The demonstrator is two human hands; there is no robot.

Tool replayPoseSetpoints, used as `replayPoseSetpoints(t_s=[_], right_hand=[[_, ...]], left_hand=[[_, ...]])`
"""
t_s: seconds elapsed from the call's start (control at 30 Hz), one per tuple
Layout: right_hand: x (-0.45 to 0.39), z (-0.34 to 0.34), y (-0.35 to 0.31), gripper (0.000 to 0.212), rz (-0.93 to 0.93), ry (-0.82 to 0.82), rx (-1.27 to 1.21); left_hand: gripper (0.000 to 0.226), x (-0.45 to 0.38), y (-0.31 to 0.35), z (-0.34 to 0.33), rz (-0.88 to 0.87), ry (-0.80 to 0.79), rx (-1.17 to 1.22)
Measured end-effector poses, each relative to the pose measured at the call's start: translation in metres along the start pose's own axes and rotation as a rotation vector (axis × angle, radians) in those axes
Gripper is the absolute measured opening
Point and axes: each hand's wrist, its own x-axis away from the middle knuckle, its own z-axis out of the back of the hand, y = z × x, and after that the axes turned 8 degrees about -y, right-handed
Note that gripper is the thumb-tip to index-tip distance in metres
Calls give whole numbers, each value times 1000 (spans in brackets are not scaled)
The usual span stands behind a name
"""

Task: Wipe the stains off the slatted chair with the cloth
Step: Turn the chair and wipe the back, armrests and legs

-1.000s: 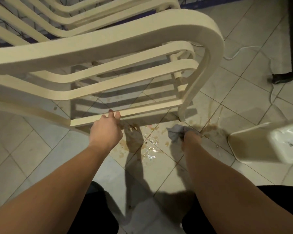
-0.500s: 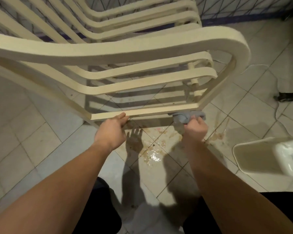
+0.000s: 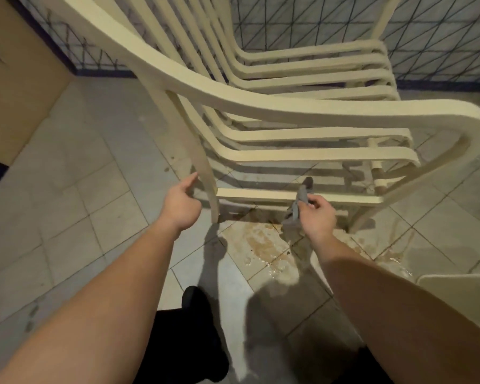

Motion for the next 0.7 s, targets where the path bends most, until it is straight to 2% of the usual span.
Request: replayPoseSetpoints(t_s=[0.17, 0.27, 0.47, 0.6, 0.7], right_hand=[[8, -62, 1, 16, -15, -83, 69], [14, -99, 0, 6, -36, -148, 57], [29, -172, -9, 7, -88, -335, 43], [32, -170, -14, 14, -206, -500, -186], [37, -140, -23, 23, -183, -595, -227]], left_hand=[[83, -9, 1, 10, -34, -61, -41], [79, -14, -3, 17, -36, -81, 12], [66, -10, -1, 18, -83, -72, 105], [60, -17, -8, 15, -86, -41, 91], [38, -25, -18, 5, 46, 41, 13]])
